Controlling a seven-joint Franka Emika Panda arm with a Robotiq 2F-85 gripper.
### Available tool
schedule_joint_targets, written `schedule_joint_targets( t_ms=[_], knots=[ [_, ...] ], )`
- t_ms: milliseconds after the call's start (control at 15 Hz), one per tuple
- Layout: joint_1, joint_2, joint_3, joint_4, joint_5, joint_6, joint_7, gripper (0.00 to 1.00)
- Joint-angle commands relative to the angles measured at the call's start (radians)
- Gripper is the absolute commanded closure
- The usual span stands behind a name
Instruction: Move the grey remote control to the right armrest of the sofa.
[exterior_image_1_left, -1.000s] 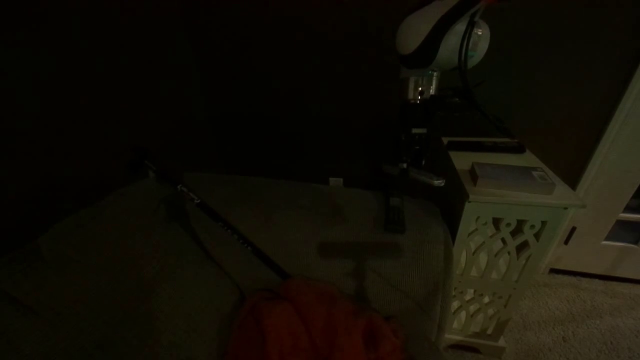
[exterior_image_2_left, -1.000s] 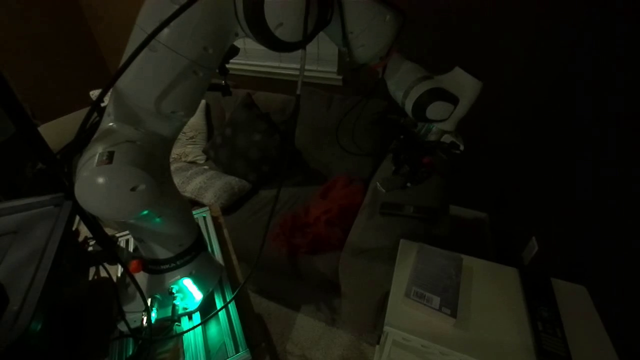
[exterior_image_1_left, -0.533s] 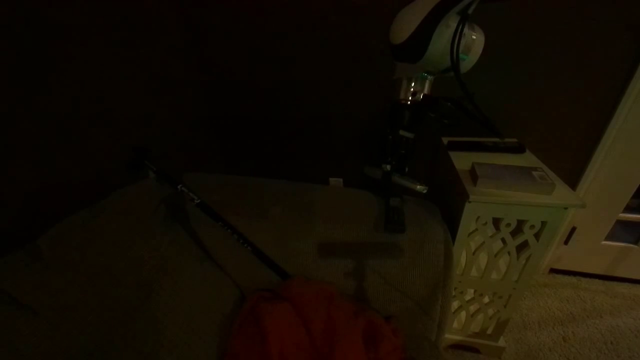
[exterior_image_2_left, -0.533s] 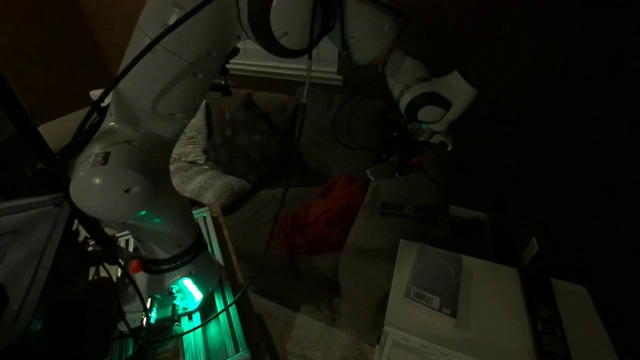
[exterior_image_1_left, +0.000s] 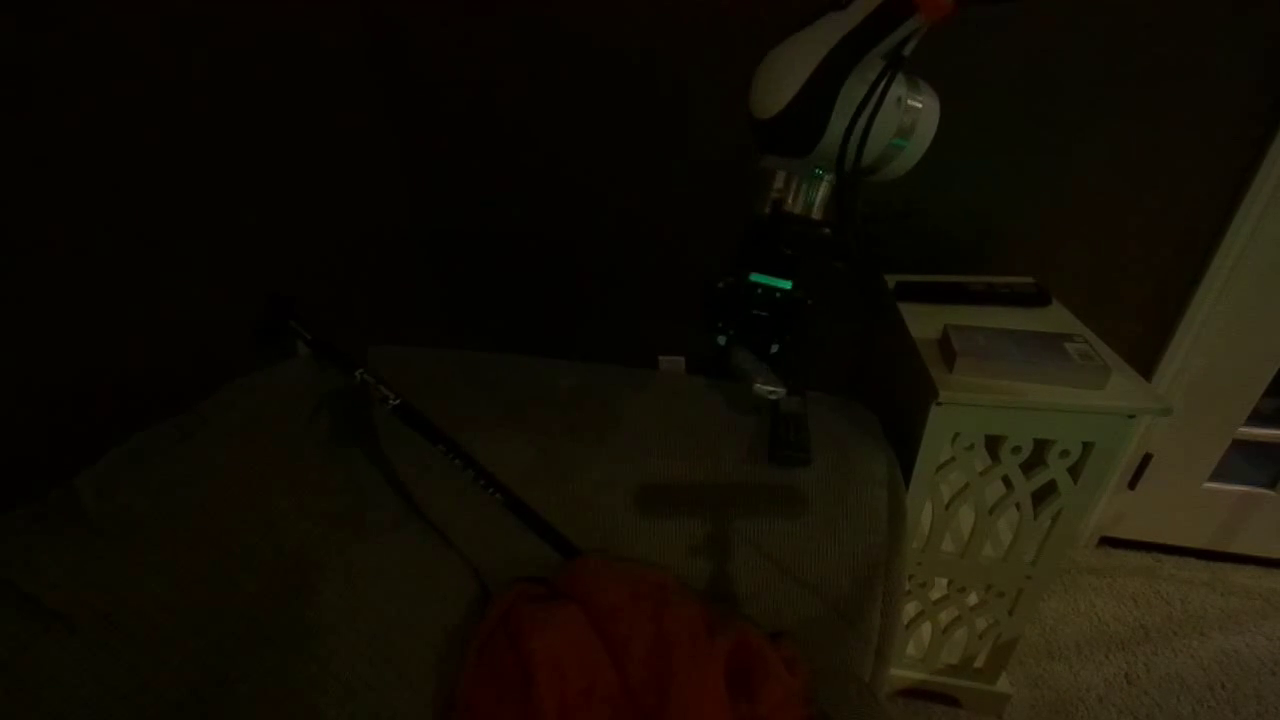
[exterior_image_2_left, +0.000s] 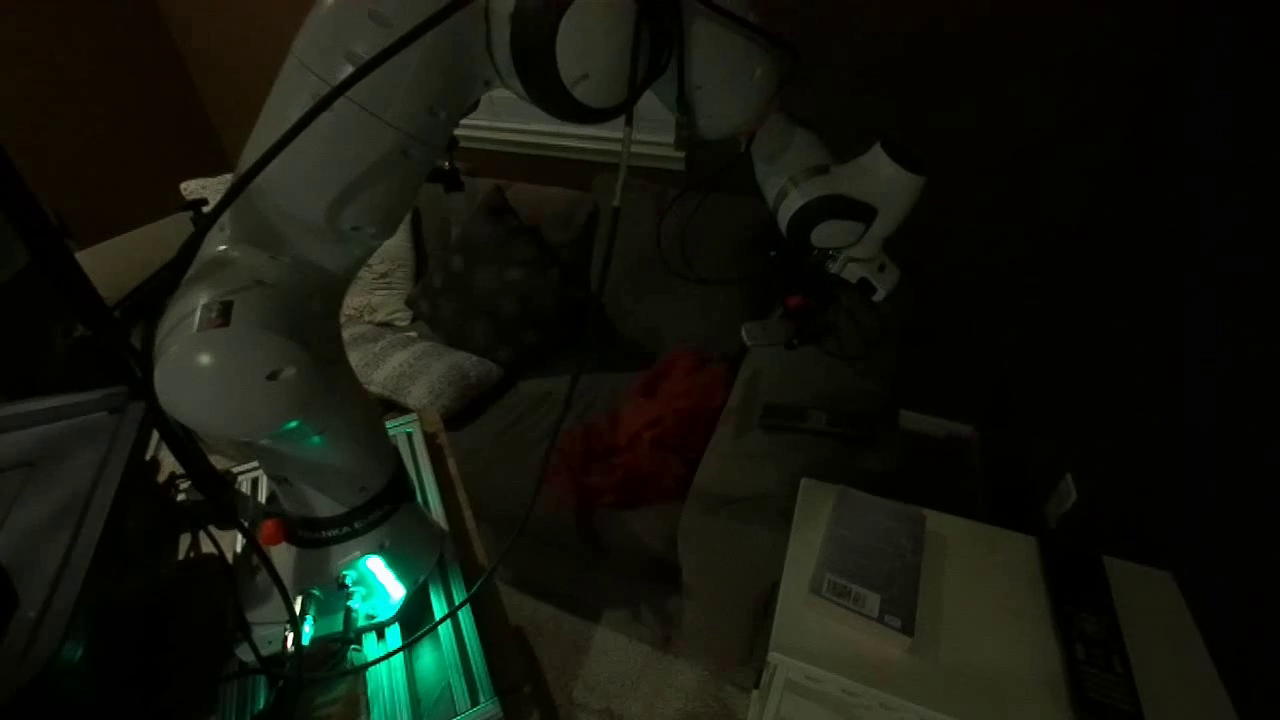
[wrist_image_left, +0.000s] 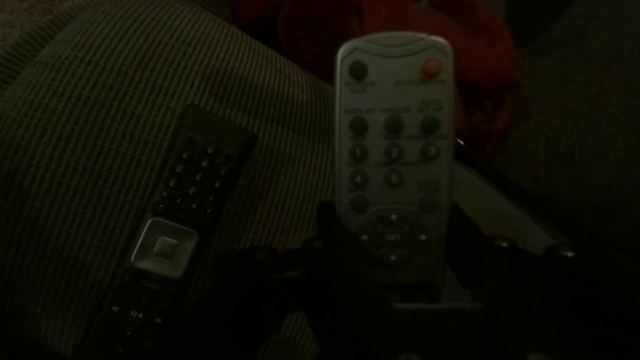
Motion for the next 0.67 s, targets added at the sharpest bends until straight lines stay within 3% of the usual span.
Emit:
schedule_joint_targets(
  t_ms=[0, 600],
  knots=[
    [0.046, 0.078, -0.035, 0.072, 0.025, 0.047, 0.189, 0.72],
    [0.120, 0.242, -0.158, 0.254, -0.022, 0.089, 0.662, 0.72]
  ],
)
